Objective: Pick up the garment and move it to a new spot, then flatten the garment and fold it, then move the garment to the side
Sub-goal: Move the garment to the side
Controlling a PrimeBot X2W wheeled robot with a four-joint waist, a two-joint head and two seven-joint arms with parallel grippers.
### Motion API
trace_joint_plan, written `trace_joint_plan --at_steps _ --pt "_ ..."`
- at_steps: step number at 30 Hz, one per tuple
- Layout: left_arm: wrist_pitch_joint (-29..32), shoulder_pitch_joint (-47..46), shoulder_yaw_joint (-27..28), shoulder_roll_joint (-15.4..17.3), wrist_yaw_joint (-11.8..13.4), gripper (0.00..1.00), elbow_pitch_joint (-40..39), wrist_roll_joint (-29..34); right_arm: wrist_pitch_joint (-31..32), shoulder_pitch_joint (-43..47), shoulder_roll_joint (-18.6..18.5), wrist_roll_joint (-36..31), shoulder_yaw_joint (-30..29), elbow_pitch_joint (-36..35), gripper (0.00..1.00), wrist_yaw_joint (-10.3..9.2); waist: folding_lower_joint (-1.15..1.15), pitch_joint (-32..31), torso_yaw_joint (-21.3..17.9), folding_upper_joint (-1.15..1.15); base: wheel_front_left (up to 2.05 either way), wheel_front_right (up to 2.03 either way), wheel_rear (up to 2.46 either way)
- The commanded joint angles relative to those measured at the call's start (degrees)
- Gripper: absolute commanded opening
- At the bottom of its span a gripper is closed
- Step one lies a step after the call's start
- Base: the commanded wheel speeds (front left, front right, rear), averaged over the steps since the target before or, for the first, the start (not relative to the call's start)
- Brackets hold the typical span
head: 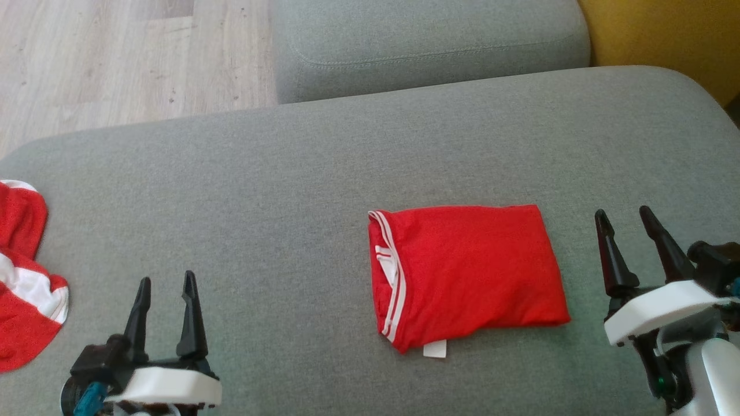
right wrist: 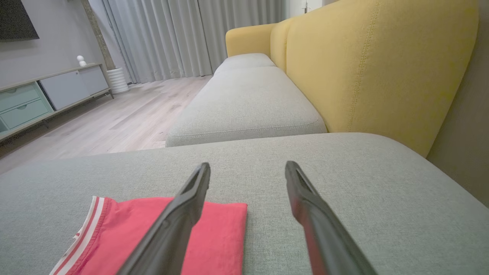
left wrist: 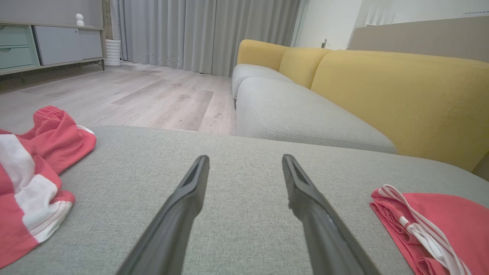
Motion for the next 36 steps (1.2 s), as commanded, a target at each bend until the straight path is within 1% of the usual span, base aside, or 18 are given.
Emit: trace_joint_plan --at_steps 1,8,13,14,16,19,22,27,32,33,34,36 --pt "-0.6 -1.6 2.3 0.4 -0.1 1.00 -2.0 0.7 -0.6 -2.4 -1.2 0.6 1.4 -1.4 1.00 0.39 0.00 0.0 0.2 0.00 0.00 0.00 0.00" --pt "-0.6 -1.9 2.3 0.2 0.0 1.00 -2.3 1.1 -0.6 -2.9 -1.2 1.0 1.7 -1.6 1.00 0.39 0.00 0.9 0.5 0.00 0.00 0.00 0.00" --pt "-0.6 -2.9 2.1 0.1 0.2 1.00 -2.9 1.4 2.9 -5.5 -1.1 3.0 3.3 -2.4 1.00 0.39 0.00 2.6 0.9 0.00 0.00 0.00 0.00" --pt "-0.6 -3.4 2.1 0.0 0.4 1.00 -3.5 1.5 7.2 -6.9 -0.7 4.0 3.6 -1.7 1.00 0.39 0.00 3.7 1.2 0.00 0.00 0.00 0.00" --pt "-0.6 -4.1 1.8 -0.2 0.5 1.00 -4.0 1.8 12.1 -8.5 -0.6 4.7 4.2 -0.3 1.00 0.39 0.00 4.8 1.5 0.00 0.00 0.00 0.00" --pt "-0.5 -5.2 1.1 -0.6 0.4 1.00 -4.3 2.1 18.1 -10.7 0.4 4.6 3.3 2.8 1.00 0.39 0.00 6.3 2.3 0.00 0.00 0.00 0.00" --pt "-0.5 -6.4 0.3 -0.9 0.3 1.00 -4.3 2.3 23.2 -12.1 2.1 2.4 1.0 7.0 1.00 0.39 0.00 7.7 3.2 0.00 0.00 0.00 0.00" --pt "-0.5 -8.1 -0.6 -1.4 0.0 1.00 -3.8 2.7 29.9 -12.9 5.2 0.2 -2.4 13.0 1.00 0.39 0.00 9.0 4.3 0.00 0.00 0.00 0.00" --pt "-0.5 -8.6 -1.0 -1.5 -0.1 1.00 -3.2 2.7 33.9 -12.9 6.6 0.0 -1.8 15.1 1.00 0.39 0.00 9.2 4.6 0.00 0.00 0.00 0.00" --pt "-0.5 -8.6 -1.0 -1.5 -0.2 1.00 -3.2 2.7 34.6 -12.9 6.7 0.2 -1.3 15.2 0.71 0.39 0.00 9.2 4.6 0.00 0.00 0.00 0.00" --pt "-0.5 -8.6 -1.0 -1.5 -0.1 1.00 -3.2 2.7 35.1 -13.0 6.5 0.5 -0.6 15.0 0.02 0.39 0.00 9.3 4.4 0.00 0.00 0.00 0.00" --pt "-0.5 -8.5 -0.9 -1.5 -0.1 1.00 -3.2 2.7 35.4 -13.1 5.3 0.4 0.4 14.4 0.00 0.39 0.00 9.4 4.0 0.00 0.00 0.00 0.00"
